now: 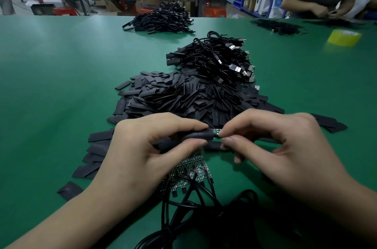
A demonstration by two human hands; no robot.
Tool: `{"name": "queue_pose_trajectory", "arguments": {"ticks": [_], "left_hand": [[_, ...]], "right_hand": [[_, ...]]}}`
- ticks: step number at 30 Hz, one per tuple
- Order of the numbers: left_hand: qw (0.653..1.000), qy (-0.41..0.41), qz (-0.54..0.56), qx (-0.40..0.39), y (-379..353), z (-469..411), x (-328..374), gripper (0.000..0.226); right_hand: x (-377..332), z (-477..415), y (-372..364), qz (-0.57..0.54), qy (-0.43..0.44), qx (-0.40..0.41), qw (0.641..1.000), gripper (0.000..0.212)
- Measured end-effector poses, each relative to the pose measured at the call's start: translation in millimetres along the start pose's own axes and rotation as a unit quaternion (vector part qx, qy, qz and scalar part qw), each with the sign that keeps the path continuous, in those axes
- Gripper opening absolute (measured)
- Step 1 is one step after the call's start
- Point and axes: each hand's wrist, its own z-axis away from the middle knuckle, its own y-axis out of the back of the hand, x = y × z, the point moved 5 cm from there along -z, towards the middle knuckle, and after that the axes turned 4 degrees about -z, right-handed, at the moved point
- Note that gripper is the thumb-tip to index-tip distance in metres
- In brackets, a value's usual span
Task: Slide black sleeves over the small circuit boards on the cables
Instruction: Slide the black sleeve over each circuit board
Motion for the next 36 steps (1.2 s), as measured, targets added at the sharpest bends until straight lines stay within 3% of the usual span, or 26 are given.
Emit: {"name": "queue_pose_trajectory", "arguments": {"ticks": [12,18,28,33,36], "left_hand": [[1.0,-0.017,-0.012,-0.015,-3,-1,6,0.023],[0.999,0.006,0.036,-0.001,-2,0,3,0.023],[0.999,-0.036,-0.006,0.004,-3,-1,9,0.023],[0.998,-0.027,-0.007,0.05,2,-2,6,0.018],[0.997,-0.008,-0.031,0.076,4,-1,6,0.019]], "right_hand": [[1,3,-4,-0.005,-0.018,-0.006,1.0,0.01],[8,3,-6,-0.109,-0.086,0.001,0.99,0.016],[14,6,-17,-0.235,-0.17,-0.021,0.957,0.006],[13,2,-18,-0.321,-0.207,-0.038,0.923,0.012],[14,1,-18,-0.322,-0.216,-0.041,0.921,0.008]]}}
